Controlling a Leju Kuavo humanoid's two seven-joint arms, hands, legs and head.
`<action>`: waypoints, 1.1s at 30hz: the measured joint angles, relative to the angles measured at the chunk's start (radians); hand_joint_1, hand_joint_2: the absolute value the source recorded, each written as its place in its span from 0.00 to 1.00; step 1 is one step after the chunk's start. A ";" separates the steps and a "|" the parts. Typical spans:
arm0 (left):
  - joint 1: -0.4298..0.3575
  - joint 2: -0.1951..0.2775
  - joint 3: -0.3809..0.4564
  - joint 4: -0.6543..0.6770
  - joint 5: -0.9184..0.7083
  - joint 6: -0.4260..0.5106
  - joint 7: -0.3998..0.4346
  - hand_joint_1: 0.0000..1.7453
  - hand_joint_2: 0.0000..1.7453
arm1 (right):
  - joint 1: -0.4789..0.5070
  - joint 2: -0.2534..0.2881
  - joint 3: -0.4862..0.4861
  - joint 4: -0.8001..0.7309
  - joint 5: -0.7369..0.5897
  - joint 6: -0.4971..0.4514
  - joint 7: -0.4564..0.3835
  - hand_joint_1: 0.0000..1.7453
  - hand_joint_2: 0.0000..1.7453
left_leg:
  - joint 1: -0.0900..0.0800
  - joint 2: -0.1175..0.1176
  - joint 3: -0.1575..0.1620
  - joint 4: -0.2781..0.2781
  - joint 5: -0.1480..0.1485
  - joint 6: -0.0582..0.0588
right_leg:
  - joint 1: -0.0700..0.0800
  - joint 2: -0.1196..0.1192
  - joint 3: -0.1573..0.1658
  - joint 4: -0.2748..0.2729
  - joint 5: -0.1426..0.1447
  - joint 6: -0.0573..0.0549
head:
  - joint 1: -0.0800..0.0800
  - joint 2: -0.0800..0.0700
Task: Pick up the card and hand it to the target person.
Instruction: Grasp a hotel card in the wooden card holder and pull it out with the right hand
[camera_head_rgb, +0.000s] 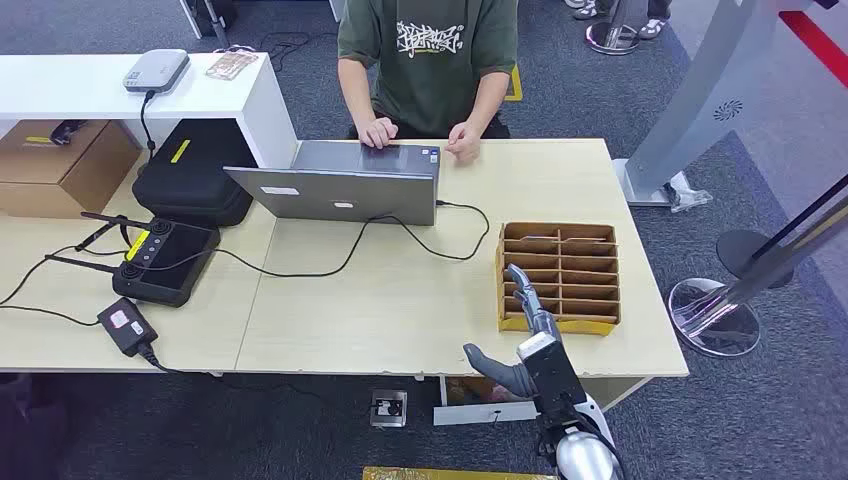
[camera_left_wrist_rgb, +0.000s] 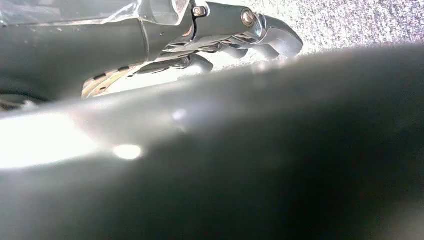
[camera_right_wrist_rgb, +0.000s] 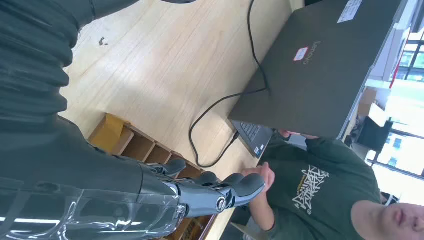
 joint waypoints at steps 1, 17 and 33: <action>0.000 0.000 0.000 0.000 0.000 0.000 0.000 0.00 0.00 | 0.000 0.000 0.000 -0.001 0.000 0.000 0.000 0.00 1.00 | 0.000 0.000 0.000 0.000 0.000 0.000 | 0.000 0.000 0.000 0.000 0.000 0.000 | 0.000 0.000; 0.000 0.000 0.000 0.000 -0.007 0.000 -0.003 0.00 0.00 | 0.009 0.000 0.000 -0.016 0.000 -0.003 0.002 0.00 1.00 | 0.000 0.000 0.000 0.000 0.000 0.000 | 0.000 0.000 0.000 0.000 0.000 0.000 | 0.000 0.000; 0.002 -0.002 0.000 0.000 0.000 0.000 -0.003 0.00 0.00 | -0.108 -0.009 -0.021 0.059 0.185 -0.039 0.081 0.00 1.00 | 0.000 0.001 0.000 0.000 0.000 0.000 | 0.000 0.000 0.000 0.000 0.000 0.000 | 0.000 0.000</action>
